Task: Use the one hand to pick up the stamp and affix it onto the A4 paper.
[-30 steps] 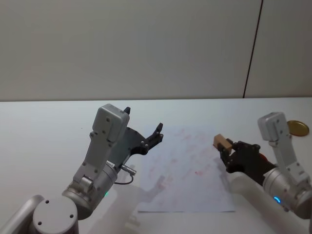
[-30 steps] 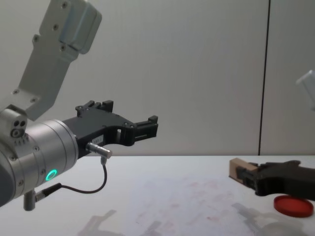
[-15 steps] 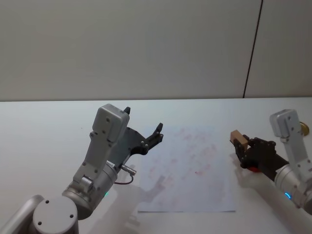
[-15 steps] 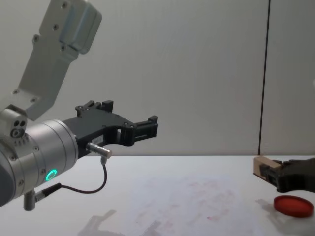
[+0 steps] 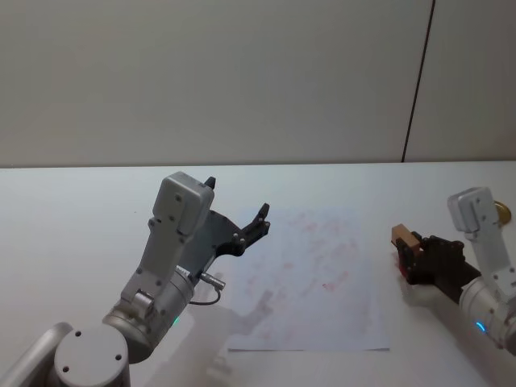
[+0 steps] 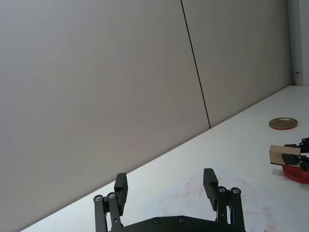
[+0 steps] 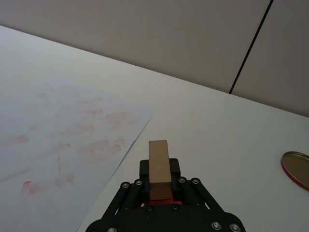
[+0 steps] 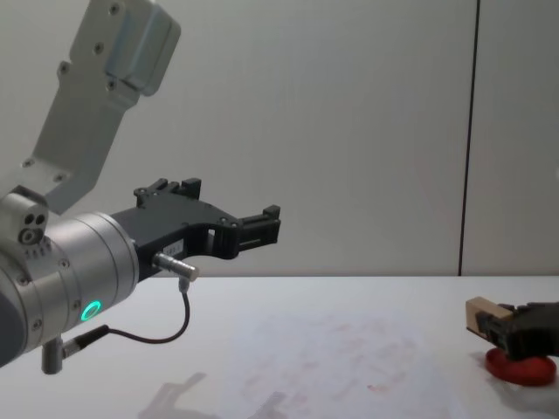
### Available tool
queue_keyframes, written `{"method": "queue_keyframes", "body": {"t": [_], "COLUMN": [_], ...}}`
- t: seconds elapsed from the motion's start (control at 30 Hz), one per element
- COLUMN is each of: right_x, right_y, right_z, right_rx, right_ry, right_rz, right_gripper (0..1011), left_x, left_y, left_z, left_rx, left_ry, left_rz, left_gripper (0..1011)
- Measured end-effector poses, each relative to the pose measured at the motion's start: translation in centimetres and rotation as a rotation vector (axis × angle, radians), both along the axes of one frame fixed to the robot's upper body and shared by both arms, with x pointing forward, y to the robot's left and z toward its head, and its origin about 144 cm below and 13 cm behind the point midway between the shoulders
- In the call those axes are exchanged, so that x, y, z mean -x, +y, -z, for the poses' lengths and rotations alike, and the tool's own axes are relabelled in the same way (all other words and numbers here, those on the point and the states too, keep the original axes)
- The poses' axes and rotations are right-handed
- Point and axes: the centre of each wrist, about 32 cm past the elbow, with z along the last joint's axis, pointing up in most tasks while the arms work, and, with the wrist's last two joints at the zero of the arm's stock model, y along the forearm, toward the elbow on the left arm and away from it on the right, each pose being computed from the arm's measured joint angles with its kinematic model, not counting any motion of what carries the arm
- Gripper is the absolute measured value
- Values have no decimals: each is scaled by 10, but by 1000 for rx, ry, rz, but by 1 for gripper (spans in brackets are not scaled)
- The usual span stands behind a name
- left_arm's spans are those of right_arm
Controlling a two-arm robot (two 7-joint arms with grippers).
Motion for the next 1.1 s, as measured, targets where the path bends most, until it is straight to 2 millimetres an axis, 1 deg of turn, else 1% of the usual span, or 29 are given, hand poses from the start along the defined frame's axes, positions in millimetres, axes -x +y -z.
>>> {"method": "queue_keyframes", "body": {"t": [0.5, 1.1], "right_x": [3, 5], "right_y": [-8, -16], "right_z": [2, 0], "right_rx": [20, -17], "right_ry": [8, 54], "right_rz": [33, 43], "right_gripper": [220, 219], "left_x": [0, 0], "left_y": [0, 0], "left_z": [0, 0], "left_rx": [0, 0], "left_ry": [0, 0], "left_rz": [0, 0], "left_gripper": [993, 993]}}
